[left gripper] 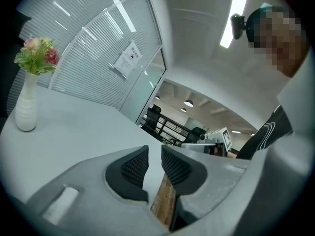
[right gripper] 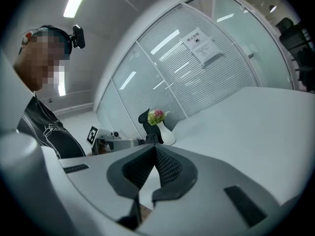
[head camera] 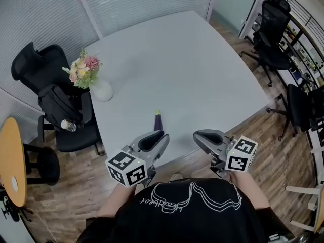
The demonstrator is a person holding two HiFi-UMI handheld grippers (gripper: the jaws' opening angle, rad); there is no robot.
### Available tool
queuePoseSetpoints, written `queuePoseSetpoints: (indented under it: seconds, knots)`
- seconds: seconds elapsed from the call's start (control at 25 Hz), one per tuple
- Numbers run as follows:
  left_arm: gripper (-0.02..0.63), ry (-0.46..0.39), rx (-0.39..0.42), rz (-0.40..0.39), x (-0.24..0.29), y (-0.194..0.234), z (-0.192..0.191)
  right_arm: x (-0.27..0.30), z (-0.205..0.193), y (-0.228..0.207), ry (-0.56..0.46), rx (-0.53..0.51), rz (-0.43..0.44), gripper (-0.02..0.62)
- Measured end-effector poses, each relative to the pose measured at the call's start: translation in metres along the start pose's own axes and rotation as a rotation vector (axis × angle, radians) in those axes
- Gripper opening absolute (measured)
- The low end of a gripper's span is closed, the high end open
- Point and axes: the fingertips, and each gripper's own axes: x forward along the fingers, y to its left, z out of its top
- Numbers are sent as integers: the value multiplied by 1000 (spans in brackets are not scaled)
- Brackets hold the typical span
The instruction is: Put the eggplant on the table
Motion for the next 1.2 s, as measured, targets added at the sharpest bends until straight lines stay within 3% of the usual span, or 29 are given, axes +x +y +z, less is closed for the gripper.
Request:
queuePoseSetpoints:
  seconds: [0.24, 0.4, 1.2]
  knots:
    - [27, 60, 12, -90, 14, -26, -12, -3, 3, 6, -29, 5, 7, 9]
    - [14, 59, 43, -98, 15, -35, -9, -9, 3, 11, -21, -25, 3, 8]
    - [14, 18, 22, -77, 10, -32, -1, -4, -1, 18, -12, -31, 19, 8]
